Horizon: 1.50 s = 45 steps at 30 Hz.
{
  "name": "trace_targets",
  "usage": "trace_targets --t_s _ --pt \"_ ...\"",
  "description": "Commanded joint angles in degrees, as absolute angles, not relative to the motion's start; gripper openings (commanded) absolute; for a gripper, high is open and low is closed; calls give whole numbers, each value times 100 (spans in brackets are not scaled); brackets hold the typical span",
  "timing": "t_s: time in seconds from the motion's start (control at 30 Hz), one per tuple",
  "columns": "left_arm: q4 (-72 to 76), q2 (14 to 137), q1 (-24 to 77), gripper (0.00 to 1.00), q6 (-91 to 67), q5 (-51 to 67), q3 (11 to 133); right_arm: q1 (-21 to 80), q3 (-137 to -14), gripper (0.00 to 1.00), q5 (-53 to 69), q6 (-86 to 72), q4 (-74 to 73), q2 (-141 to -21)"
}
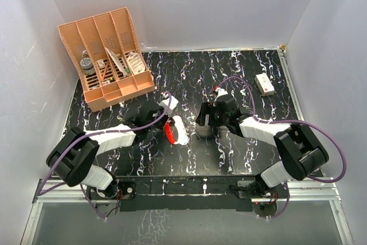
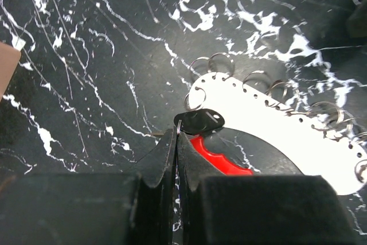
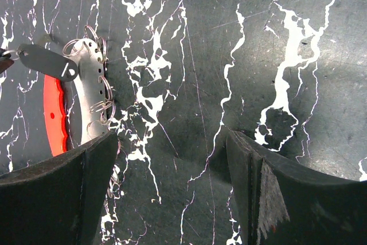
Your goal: Put the keys on the keyring
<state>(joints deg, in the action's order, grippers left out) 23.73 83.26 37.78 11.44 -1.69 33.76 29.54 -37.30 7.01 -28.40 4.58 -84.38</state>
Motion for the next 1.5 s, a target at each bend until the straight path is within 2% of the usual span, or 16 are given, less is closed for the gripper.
trace_targets --t_s 0.0,0.4,0.63,0.93,1.13,1.47 --pt "2814 7906 3881 0 1229 202 3271 2969 -3832 75 595 -2812 721 -8296" --pt "2454 7449 3975 0 878 355 3516 2971 -3843 75 727 -2707 772 -8124" --pt "2001 7421 3973 0 201 785 4062 2971 -3732 74 1293 -2427 1257 -7717" --pt "2453 7422 3999 0 -290 1550 4059 2954 -3647 73 2011 -2603 1660 -7443" --pt "2225 7644 3999 0 -442 1808 4475 2952 -3344 72 1860 -2512 1914 -6968" --pt "1984 8237 4007 0 -1073 2338 5121 2958 -2526 73 1587 -1504 2609 -5914"
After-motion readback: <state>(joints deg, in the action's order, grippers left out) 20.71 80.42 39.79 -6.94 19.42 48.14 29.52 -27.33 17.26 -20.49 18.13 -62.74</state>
